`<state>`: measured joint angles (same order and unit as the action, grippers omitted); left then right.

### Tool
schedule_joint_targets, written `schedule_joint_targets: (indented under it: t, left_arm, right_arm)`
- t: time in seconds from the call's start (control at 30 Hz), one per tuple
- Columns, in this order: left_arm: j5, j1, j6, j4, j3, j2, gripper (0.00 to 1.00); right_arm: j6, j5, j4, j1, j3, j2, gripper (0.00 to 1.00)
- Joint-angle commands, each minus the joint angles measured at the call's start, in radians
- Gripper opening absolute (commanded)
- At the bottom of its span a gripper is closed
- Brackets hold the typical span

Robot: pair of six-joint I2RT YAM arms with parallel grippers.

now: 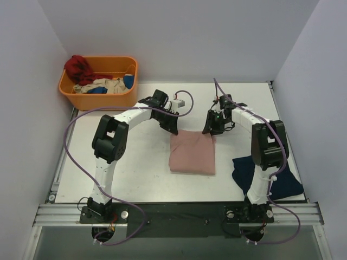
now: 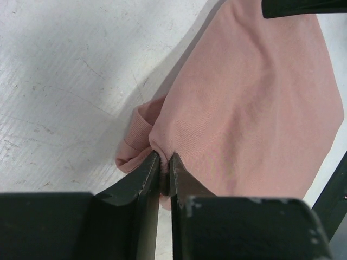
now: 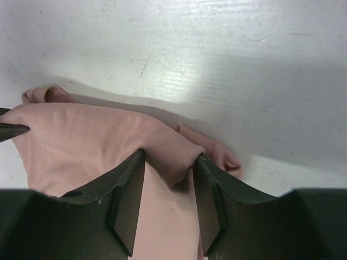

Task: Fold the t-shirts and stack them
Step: Fold the long partially folded tshirt into a neat square

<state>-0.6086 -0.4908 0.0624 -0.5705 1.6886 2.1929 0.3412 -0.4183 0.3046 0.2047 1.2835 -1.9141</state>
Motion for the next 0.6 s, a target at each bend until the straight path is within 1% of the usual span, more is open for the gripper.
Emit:
schedule_joint_targets:
  t: [0.0, 0.03, 0.07, 0.1, 0.13, 0.27, 0.37, 0.57]
  left_arm:
    - [-0.037, 0.001, 0.007, 0.046, -0.003, -0.025, 0.0]
    - [-0.037, 0.001, 0.007, 0.041, -0.001, -0.027, 0.0]
    - [-0.039, 0.001, 0.008, 0.038, 0.0, -0.03, 0.0]
    - [-0.039, 0.001, 0.007, 0.029, 0.006, -0.036, 0.0]
    - [-0.045, 0.003, 0.008, 0.026, 0.006, -0.045, 0.0]
    - [-0.086, 0.003, -0.004, -0.008, 0.014, -0.088, 0.0]
    - [-0.131, 0.001, -0.016, -0.025, -0.003, -0.117, 0.0]
    - [-0.194, -0.012, -0.015, -0.117, 0.003, -0.165, 0.0]
  right_arm:
    - [-0.001, -0.039, -0.019, -0.008, 0.053, -0.034, 0.3]
    - [-0.004, -0.036, -0.018, -0.008, 0.053, -0.039, 0.25]
    - [-0.002, -0.028, -0.018, -0.008, 0.051, -0.036, 0.13]
    - [-0.005, -0.008, -0.018, -0.008, 0.04, -0.02, 0.08]
    - [-0.005, 0.006, -0.021, -0.008, 0.031, -0.007, 0.0]
    - [-0.01, 0.039, -0.022, 0.007, -0.036, 0.098, 0.0]
    - [-0.005, 0.062, -0.027, 0.025, -0.113, 0.212, 0.0]
    - [0.056, 0.07, -0.036, 0.025, -0.225, 0.384, 0.0]
